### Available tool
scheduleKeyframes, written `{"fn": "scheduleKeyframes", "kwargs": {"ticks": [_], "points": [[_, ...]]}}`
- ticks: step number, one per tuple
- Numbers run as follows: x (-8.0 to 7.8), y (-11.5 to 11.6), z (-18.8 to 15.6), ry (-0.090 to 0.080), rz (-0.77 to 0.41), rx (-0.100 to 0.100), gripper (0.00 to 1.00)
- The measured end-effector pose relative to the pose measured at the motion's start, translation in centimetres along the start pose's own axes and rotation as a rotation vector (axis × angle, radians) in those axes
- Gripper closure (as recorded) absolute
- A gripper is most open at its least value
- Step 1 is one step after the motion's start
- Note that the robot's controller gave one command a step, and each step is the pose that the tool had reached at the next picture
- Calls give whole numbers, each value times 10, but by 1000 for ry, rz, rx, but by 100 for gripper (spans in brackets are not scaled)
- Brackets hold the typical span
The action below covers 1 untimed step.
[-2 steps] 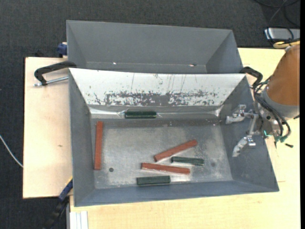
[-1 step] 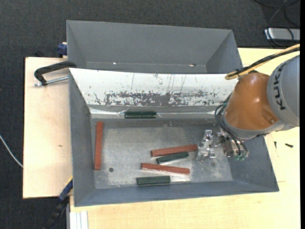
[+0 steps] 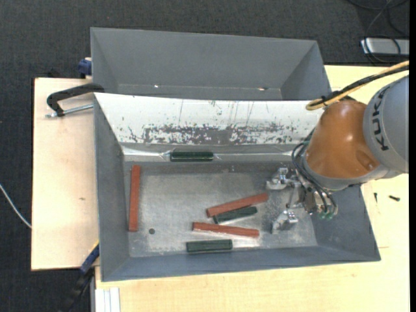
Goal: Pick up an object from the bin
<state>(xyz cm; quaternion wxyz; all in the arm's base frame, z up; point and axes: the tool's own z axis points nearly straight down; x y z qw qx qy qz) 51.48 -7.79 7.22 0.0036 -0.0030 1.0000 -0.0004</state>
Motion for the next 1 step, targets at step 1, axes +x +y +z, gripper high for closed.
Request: {"fn": "scheduleKeyframes", "kwargs": {"ticks": [1], "points": [[1,0,-3,8,-1,-1,100]]}}
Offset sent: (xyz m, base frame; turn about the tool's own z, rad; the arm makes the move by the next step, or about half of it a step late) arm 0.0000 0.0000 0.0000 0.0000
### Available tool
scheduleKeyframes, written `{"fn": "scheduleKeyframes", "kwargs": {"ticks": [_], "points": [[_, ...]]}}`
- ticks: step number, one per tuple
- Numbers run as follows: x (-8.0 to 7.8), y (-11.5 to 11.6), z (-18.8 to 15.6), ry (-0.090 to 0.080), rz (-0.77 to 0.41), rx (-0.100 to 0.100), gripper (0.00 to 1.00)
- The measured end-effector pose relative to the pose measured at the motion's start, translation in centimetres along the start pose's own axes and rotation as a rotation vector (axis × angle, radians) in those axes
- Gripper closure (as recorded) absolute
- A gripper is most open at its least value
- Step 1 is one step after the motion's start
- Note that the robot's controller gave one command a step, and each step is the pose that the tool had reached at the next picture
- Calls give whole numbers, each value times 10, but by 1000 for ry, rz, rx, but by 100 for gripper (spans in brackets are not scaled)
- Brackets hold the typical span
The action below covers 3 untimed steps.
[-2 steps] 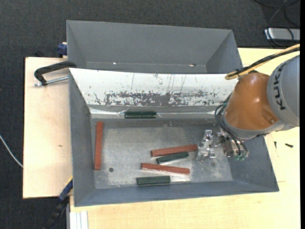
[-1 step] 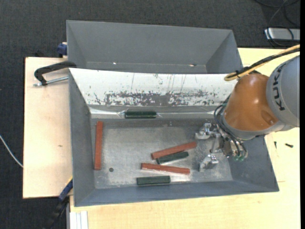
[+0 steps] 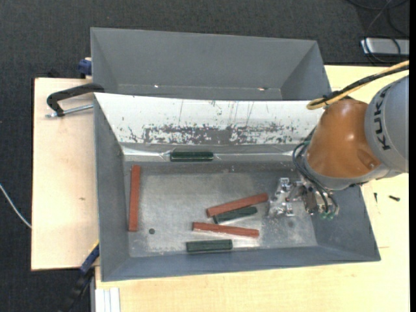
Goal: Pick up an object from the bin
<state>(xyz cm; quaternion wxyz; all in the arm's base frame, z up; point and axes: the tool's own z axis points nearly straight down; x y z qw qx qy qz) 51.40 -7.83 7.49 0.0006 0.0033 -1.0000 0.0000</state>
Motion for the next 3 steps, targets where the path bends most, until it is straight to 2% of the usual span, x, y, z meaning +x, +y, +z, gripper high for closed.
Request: {"fn": "scheduleKeyframes", "kwargs": {"ticks": [1,2,3], "points": [[-1,0,3,-8,1,1,0],[0,0,0,0,0,0,100],[-1,1,3,-8,0,1,0]]}}
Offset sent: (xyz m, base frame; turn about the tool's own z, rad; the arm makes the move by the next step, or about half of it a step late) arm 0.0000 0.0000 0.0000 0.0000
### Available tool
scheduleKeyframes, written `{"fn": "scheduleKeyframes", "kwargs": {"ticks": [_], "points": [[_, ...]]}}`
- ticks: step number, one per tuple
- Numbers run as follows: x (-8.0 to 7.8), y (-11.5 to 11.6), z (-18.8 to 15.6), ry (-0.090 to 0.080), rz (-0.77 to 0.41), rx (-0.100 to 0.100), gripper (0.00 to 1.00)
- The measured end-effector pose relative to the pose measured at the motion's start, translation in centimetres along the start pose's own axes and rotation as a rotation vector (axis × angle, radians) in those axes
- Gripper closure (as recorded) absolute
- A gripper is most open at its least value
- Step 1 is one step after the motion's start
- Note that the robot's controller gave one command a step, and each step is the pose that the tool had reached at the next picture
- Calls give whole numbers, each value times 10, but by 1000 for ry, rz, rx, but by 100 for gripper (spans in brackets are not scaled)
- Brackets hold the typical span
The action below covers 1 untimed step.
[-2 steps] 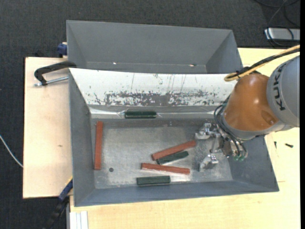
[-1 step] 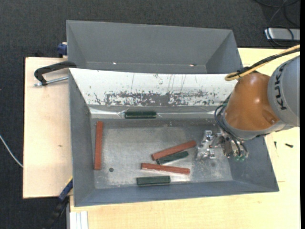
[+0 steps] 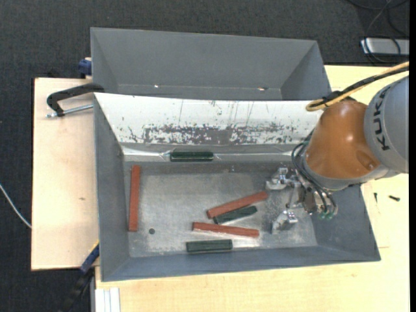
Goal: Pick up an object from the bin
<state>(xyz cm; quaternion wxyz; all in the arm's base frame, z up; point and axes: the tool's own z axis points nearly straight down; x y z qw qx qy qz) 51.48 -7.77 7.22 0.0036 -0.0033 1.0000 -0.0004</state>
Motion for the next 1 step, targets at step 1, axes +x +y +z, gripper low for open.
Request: {"fn": "scheduleKeyframes", "kwargs": {"ticks": [1], "points": [[1,0,-3,9,0,-1,100]]}}
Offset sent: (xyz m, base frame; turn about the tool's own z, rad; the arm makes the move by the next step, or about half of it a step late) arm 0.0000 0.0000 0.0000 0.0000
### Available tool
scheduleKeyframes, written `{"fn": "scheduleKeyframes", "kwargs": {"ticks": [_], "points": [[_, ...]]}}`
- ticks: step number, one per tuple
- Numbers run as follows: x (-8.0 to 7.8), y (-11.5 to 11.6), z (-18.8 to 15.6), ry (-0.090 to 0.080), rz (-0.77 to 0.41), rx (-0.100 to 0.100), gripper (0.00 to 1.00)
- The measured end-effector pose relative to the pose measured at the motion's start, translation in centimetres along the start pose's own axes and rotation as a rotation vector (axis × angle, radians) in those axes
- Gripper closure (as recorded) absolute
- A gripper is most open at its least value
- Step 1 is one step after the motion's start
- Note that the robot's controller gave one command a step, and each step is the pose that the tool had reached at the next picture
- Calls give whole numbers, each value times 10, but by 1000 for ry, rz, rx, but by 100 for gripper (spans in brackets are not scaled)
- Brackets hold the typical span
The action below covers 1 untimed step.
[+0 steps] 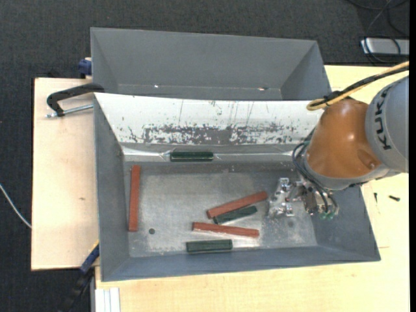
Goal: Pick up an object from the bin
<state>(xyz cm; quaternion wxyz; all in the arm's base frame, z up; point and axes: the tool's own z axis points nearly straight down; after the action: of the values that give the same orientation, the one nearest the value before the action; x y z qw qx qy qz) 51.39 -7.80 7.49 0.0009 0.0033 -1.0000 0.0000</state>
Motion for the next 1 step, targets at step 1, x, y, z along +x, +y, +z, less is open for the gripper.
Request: {"fn": "scheduleKeyframes", "kwargs": {"ticks": [1], "points": [[-1,0,3,-9,1,1,0]]}}
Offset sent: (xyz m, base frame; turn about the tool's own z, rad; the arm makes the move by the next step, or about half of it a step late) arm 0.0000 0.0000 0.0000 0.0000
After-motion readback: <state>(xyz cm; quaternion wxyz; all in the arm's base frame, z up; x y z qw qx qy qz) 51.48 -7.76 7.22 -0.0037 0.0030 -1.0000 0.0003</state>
